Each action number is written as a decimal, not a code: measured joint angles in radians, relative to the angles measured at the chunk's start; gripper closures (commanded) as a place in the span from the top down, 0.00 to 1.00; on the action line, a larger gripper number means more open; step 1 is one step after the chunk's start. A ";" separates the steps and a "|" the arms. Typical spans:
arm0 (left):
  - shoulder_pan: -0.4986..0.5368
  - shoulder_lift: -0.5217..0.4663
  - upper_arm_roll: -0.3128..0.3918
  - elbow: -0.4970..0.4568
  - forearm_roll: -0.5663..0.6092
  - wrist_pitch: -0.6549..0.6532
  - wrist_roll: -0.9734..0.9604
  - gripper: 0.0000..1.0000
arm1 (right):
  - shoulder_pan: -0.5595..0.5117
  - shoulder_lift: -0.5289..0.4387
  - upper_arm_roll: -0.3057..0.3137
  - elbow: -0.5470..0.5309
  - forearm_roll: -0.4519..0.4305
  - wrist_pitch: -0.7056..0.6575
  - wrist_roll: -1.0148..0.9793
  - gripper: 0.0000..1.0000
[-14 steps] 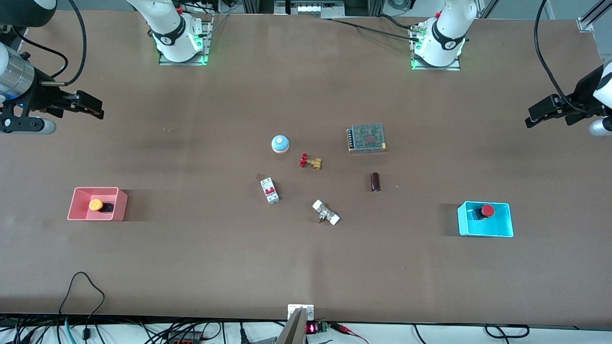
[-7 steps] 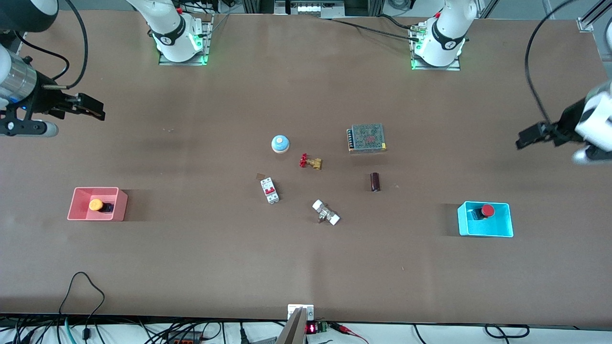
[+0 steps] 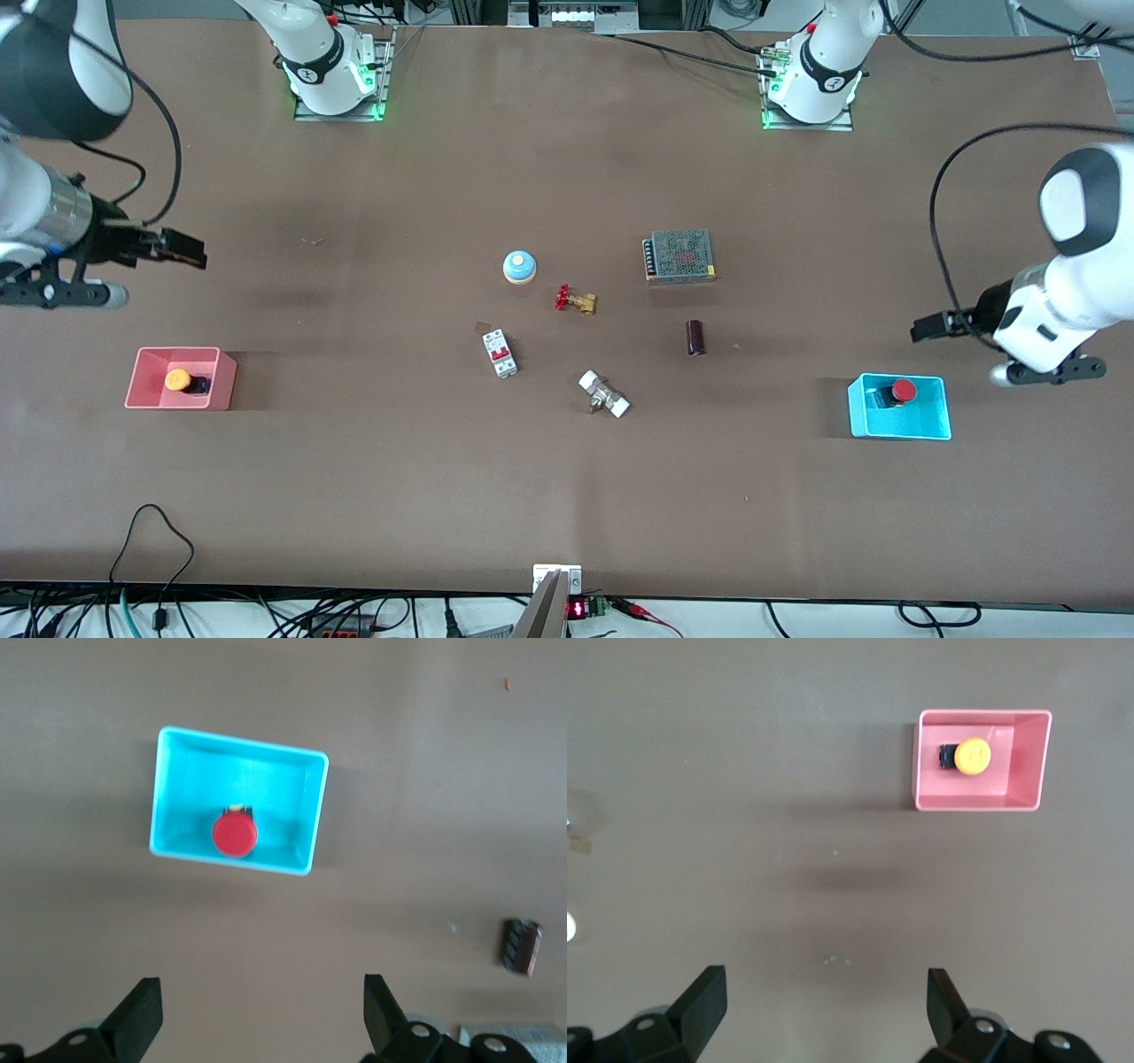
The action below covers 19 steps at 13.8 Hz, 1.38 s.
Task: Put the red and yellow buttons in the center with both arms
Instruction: 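Close both grippers on the red and yellow buttons inside the boxes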
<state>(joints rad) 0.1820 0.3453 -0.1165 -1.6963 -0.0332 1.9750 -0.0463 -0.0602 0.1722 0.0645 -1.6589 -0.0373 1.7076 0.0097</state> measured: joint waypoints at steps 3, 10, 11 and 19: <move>0.020 0.095 0.006 0.000 0.062 0.154 0.000 1.00 | -0.049 0.075 -0.003 -0.005 -0.002 0.093 -0.060 1.00; 0.041 0.202 0.000 0.003 0.075 0.286 0.009 1.00 | -0.108 0.232 -0.005 -0.007 -0.114 0.351 -0.094 1.00; 0.036 0.208 -0.002 0.003 0.075 0.293 0.009 1.00 | -0.110 0.248 -0.005 -0.006 -0.130 0.393 -0.097 1.00; 0.011 0.260 -0.003 0.004 0.075 0.319 0.016 1.00 | -0.152 0.385 -0.043 -0.010 -0.189 0.688 -0.195 1.00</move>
<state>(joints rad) 0.1933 0.6054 -0.1194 -1.6924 0.0420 2.2937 -0.0304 -0.2122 0.5577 0.0211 -1.6693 -0.2267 2.3959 -0.1850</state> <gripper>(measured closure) 0.000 0.000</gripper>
